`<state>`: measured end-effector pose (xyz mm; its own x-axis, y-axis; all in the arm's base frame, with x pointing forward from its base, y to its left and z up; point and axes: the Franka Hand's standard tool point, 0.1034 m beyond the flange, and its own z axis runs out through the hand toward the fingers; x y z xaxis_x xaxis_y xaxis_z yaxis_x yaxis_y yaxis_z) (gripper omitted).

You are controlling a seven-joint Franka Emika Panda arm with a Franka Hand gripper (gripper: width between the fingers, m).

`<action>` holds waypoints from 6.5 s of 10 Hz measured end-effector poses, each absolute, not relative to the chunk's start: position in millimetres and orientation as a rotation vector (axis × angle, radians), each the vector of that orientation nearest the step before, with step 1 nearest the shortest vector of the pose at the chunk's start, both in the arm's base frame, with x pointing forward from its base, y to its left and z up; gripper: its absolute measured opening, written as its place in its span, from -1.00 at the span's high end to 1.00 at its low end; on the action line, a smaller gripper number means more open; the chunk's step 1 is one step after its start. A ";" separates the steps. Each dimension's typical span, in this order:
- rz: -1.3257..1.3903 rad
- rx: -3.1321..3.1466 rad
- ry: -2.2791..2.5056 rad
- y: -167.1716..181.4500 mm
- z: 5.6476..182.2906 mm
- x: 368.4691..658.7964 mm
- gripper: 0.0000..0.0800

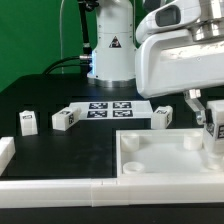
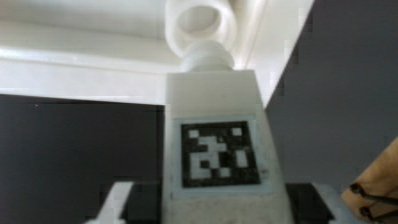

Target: Assemble one leg

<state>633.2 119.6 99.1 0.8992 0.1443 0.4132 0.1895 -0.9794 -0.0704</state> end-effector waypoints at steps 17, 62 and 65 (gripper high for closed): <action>-0.655 -2.950 -0.259 120.4 81.6 626.4 -0.53; -0.126 -3.011 -0.173 115.8 80.5 613.2 -0.62; -0.126 -3.010 -0.175 116.5 80.7 613.5 -0.51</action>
Offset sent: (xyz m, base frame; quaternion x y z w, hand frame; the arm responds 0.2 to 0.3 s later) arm 0.0022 -0.0023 -0.0088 -0.0015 0.0092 -0.0047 0.9999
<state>613.5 116.5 80.7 0.9898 0.1102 0.0901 0.1205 -0.9857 -0.1181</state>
